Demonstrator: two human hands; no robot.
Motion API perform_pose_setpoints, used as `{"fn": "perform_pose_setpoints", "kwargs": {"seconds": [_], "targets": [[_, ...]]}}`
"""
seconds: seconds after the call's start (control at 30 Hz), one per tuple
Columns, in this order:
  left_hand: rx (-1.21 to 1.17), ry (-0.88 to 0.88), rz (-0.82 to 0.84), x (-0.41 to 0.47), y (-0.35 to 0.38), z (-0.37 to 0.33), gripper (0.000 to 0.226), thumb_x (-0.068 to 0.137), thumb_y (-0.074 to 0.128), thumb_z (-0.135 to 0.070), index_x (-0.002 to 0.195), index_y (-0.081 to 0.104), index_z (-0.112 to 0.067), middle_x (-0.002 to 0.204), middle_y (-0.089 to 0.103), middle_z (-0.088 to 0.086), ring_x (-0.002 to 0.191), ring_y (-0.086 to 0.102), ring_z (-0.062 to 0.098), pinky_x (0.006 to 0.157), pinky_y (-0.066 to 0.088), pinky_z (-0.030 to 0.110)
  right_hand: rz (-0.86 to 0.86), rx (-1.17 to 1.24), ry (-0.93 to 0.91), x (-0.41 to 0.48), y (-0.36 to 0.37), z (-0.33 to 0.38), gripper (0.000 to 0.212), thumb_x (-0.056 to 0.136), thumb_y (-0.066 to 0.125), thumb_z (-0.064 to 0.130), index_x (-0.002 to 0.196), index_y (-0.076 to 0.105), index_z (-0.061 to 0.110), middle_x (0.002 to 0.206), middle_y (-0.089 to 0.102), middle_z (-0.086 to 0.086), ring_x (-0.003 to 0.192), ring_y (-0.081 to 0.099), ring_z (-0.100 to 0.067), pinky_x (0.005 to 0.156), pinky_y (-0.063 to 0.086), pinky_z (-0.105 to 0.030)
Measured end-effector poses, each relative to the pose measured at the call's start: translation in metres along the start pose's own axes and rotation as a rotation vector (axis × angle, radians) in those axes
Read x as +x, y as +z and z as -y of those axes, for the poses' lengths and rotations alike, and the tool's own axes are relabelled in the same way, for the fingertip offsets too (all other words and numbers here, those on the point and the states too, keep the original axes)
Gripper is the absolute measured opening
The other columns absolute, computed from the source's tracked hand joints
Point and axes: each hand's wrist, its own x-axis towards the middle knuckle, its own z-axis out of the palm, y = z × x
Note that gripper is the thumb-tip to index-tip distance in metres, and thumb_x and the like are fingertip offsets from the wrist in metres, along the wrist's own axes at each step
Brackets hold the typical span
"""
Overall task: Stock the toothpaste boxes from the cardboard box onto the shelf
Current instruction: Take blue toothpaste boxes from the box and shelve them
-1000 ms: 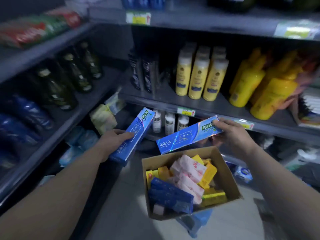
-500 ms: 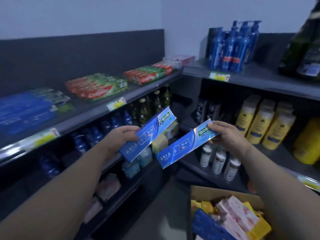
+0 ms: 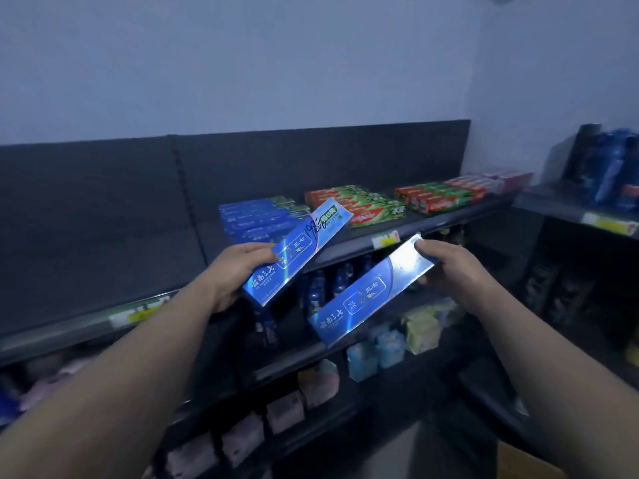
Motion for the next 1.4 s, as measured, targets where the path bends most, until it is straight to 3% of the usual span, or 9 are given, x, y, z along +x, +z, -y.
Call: {"fn": "perform_pose_setpoints", "kwargs": {"seconds": [0.1,0.2,0.33,0.5,0.63,0.77,1.07,1.3,1.4], "targets": [[0.004,0.016,-0.122,-0.015,-0.044,-0.004,0.024,0.071,0.071,-0.013,0.095,0.073,-0.016,0.085,0.074,0.010,0.064,0.066,0.017,0.065,0.055,0.026,0.064,0.048,-0.015,0.016,0.046,0.004,0.016,0.090,0.060,0.027,0.087,0.067,0.012,0.077,0.068,-0.006,0.071,0.060,-0.022,0.061,0.046,-0.031],[0.014,0.042,-0.279,-0.023,-0.087,-0.005,0.025,0.076,0.071,-0.009,0.100,0.072,-0.016,0.089,0.072,0.009,0.065,0.064,0.017,0.061,0.053,0.025,0.089,0.080,-0.048,0.032,0.087,0.009,0.016,0.091,0.059,0.024,0.090,0.067,0.011,0.089,0.068,-0.009,0.083,0.063,-0.026,0.077,0.052,-0.041],[0.030,0.100,-0.436,-0.025,-0.139,-0.005,0.033,0.076,0.074,-0.009,0.105,0.069,-0.024,0.106,0.071,0.002,0.081,0.066,0.015,0.073,0.052,0.029,0.166,0.120,-0.077,0.058,0.134,0.017,0.020,0.089,0.060,0.025,0.096,0.068,0.007,0.097,0.068,-0.014,0.098,0.063,-0.036,0.091,0.050,-0.054],[0.019,0.127,-0.546,-0.020,-0.174,-0.011,0.045,0.081,0.070,-0.005,0.124,0.062,-0.017,0.114,0.066,0.003,0.081,0.064,0.010,0.070,0.051,0.022,0.233,0.165,-0.098,0.097,0.190,0.025,0.020,0.092,0.056,0.024,0.098,0.067,0.008,0.098,0.068,-0.009,0.090,0.064,-0.025,0.067,0.054,-0.033],[0.078,0.106,-0.602,-0.004,-0.191,-0.013,0.044,0.087,0.065,-0.006,0.129,0.058,-0.019,0.114,0.061,-0.002,0.076,0.060,0.004,0.056,0.050,0.016,0.318,0.159,-0.117,0.128,0.226,0.033,0.018,0.093,0.055,0.023,0.092,0.067,0.009,0.095,0.069,-0.009,0.086,0.065,-0.024,0.069,0.053,-0.033],[0.128,0.067,-0.664,0.015,-0.211,-0.006,0.043,0.089,0.065,-0.012,0.129,0.057,-0.024,0.124,0.060,-0.003,0.083,0.060,0.011,0.072,0.048,0.028,0.385,0.143,-0.152,0.161,0.254,0.038,0.023,0.093,0.056,0.024,0.104,0.066,0.006,0.098,0.069,-0.011,0.085,0.064,-0.023,0.062,0.051,-0.029],[0.147,-0.023,-0.735,0.054,-0.252,0.015,0.039,0.087,0.066,-0.006,0.123,0.055,-0.016,0.112,0.059,0.009,0.080,0.058,0.020,0.069,0.045,0.028,0.481,0.070,-0.147,0.207,0.305,0.034,0.021,0.094,0.056,0.023,0.097,0.068,0.007,0.099,0.070,-0.013,0.085,0.066,-0.023,0.067,0.053,-0.032],[0.297,0.031,-0.653,0.106,-0.283,0.010,0.048,0.083,0.065,0.008,0.126,0.054,-0.011,0.103,0.058,0.011,0.079,0.057,0.017,0.064,0.048,0.020,0.455,0.052,-0.111,0.236,0.338,0.030,0.026,0.091,0.060,0.024,0.103,0.068,0.003,0.103,0.071,-0.016,0.100,0.066,-0.036,0.091,0.053,-0.052],[0.321,0.048,-0.597,0.131,-0.303,0.007,0.051,0.083,0.063,0.011,0.127,0.052,-0.011,0.095,0.060,0.003,0.082,0.058,0.016,0.078,0.050,0.023,0.436,0.038,-0.109,0.243,0.351,0.031,0.023,0.092,0.058,0.022,0.100,0.068,0.003,0.099,0.072,-0.015,0.094,0.067,-0.032,0.092,0.053,-0.051]]}}
